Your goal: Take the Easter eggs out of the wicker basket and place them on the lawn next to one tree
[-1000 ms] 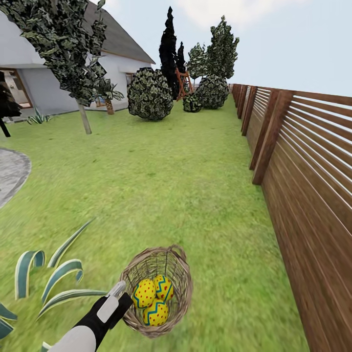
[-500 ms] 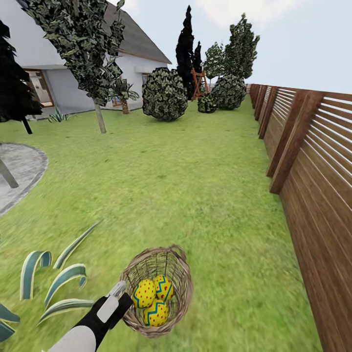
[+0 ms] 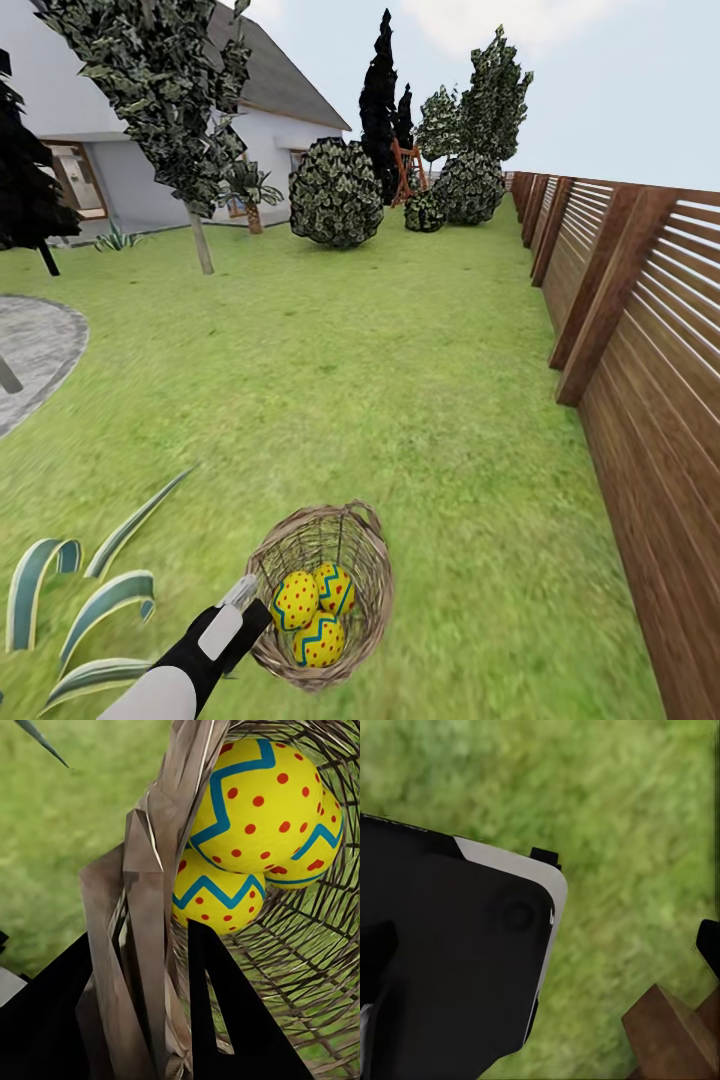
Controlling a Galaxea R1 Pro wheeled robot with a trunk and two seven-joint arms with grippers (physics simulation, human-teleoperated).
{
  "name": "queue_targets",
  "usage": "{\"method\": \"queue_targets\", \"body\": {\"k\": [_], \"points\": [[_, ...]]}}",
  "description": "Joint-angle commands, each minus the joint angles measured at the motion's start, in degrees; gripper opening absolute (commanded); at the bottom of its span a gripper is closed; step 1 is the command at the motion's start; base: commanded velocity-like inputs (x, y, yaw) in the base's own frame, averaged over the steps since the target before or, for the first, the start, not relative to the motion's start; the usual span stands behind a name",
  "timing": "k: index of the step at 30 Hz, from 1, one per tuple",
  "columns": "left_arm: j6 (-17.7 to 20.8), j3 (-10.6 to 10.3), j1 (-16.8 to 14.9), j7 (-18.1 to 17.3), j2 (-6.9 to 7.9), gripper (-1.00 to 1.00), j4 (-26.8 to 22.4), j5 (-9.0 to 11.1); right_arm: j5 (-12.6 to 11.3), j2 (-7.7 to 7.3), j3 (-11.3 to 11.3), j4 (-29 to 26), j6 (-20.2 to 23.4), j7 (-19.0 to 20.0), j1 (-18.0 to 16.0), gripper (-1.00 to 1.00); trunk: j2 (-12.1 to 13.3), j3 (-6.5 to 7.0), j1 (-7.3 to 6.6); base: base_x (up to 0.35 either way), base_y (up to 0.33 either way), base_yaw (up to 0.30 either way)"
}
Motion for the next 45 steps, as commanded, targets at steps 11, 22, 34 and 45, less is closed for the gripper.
{"method": "queue_targets", "body": {"k": [11, 22, 34, 45], "points": [[0.2, 0.0, 0.0, 0.4, -0.03, -1.00, -0.2, 0.8, 0.4, 0.05, -0.5, 0.2, -0.3, 0.1, -0.1, 1.00, -0.1, -0.11, 0.07, 0.328, -0.079, 0.108], [0.2, 0.0, 0.0, 0.4, -0.03, -1.00, -0.2, 0.8, 0.4, 0.05, -0.5, 0.2, -0.3, 0.1, -0.1, 1.00, -0.1, -0.11, 0.07, 0.328, -0.079, 0.293], [0.2, 0.0, 0.0, 0.4, -0.03, -1.00, -0.2, 0.8, 0.4, 0.05, -0.5, 0.2, -0.3, 0.1, -0.1, 1.00, -0.1, 0.31, 0.07, 0.328, -0.079, 0.282], [0.2, 0.0, 0.0, 0.4, -0.03, -1.00, -0.2, 0.8, 0.4, 0.05, -0.5, 0.2, -0.3, 0.1, -0.1, 1.00, -0.1, 0.88, 0.07, 0.328, -0.079, 0.273]]}}
